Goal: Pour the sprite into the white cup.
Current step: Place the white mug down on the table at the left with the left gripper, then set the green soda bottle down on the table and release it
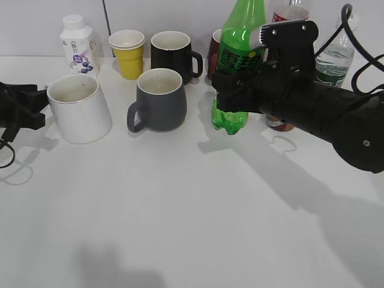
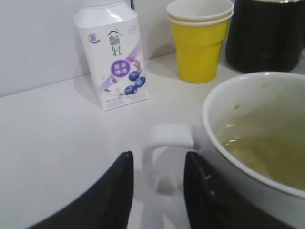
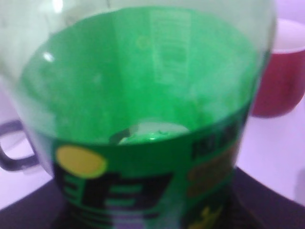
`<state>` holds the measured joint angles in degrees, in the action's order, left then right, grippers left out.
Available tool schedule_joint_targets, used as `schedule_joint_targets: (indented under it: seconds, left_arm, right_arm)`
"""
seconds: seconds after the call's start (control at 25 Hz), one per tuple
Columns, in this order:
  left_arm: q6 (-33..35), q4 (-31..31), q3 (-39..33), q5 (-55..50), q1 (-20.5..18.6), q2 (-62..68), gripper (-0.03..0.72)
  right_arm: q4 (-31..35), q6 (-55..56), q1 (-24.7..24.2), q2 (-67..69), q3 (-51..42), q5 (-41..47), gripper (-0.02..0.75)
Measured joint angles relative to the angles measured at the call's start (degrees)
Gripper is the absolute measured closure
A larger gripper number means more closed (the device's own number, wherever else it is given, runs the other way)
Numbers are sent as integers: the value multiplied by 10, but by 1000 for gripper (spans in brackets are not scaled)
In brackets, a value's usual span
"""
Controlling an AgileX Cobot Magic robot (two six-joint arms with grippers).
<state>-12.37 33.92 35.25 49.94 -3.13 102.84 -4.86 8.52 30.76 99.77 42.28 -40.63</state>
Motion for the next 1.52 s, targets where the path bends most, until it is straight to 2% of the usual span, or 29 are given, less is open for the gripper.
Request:
schedule_joint_targets:
  seconds: [0.56, 1.0, 1.24, 1.52]
  left_arm:
    - [-1, 5, -2, -181, 0, -123, 405]
    - [-1, -19, -2, -187, 0, -194, 405]
    - [-1, -22, -4, -187, 0, -216, 405]
    - [-11, -22, -4, -186, 0, -248, 407]
  right_arm:
    - [23, -31, 0, 48, 0, -15, 344]
    - [23, -42, 0, 57, 1, -26, 344]
    - [23, -42, 0, 57, 1, -29, 229]
    - [24, -59, 0, 44, 2, -79, 178]
